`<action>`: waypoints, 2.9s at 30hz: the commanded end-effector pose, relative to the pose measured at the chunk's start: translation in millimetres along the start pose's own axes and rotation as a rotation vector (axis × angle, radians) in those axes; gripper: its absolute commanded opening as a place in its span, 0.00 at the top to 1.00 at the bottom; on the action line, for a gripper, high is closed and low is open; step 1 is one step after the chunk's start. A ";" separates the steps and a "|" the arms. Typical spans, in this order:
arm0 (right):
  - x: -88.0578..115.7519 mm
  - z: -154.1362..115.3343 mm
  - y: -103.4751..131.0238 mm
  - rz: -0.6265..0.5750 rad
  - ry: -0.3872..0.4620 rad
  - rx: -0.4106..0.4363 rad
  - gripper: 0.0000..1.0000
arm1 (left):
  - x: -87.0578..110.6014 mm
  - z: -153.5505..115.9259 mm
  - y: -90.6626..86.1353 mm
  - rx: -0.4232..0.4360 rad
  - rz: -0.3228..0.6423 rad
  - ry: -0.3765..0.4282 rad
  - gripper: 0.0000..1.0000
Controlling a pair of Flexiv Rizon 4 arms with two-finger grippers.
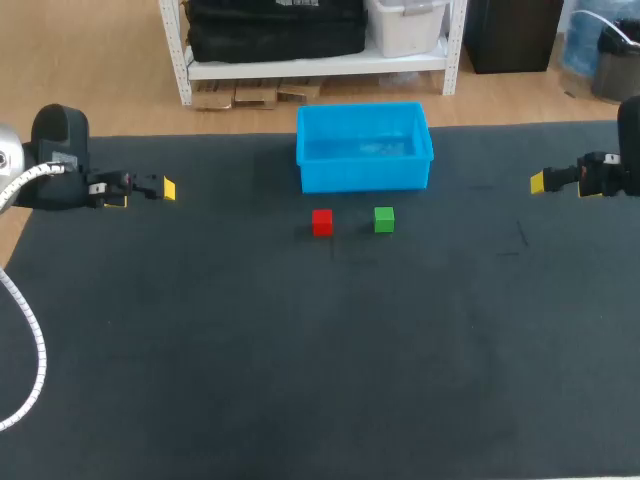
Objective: Use the left arm to pick the red cube and place it into the blue plastic box first, then use the right arm to grasp the green cube and put it into the same blue plastic box after the first action is fully finished.
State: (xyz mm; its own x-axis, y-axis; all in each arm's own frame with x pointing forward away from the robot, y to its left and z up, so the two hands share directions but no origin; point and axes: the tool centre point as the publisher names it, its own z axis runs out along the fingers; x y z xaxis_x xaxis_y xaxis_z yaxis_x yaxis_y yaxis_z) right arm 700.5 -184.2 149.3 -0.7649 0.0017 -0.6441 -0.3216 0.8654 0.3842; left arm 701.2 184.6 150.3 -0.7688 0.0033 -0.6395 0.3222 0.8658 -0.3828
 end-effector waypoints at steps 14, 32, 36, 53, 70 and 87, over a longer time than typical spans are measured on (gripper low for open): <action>-0.3 -0.1 -0.7 -0.001 0.002 -0.002 0.00 | 0.0 2.2 -1.3 -0.007 0.024 0.009 0.00; -0.3 -0.1 -0.7 -0.001 0.002 -0.002 0.00 | -1.8 60.3 -37.7 -0.212 -0.066 0.326 0.00; -0.3 -0.1 -0.7 -0.001 0.002 -0.002 0.00 | 1.8 71.4 -46.6 -0.251 -0.063 0.334 0.00; -0.3 -0.1 -0.7 -0.001 0.002 -0.002 0.00 | 0.8 82.1 -49.2 -0.287 -0.040 0.372 0.00; -0.3 -0.1 -0.7 -0.001 0.002 -0.002 0.00 | -9.6 94.6 -66.3 -0.390 -0.040 0.421 0.00; -0.3 -0.1 -0.7 -0.001 0.002 -0.002 0.00 | -16.0 147.3 -106.6 -0.408 -0.091 0.458 0.00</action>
State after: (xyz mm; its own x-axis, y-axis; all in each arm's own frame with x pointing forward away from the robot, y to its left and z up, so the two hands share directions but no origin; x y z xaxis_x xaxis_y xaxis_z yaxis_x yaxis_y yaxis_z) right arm 700.7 -184.1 149.3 -0.7650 0.0018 -0.6441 -0.3214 0.8655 0.3842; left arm 753.0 32.0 106.2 -0.9693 0.0545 -0.2396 0.0839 0.9899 -0.1141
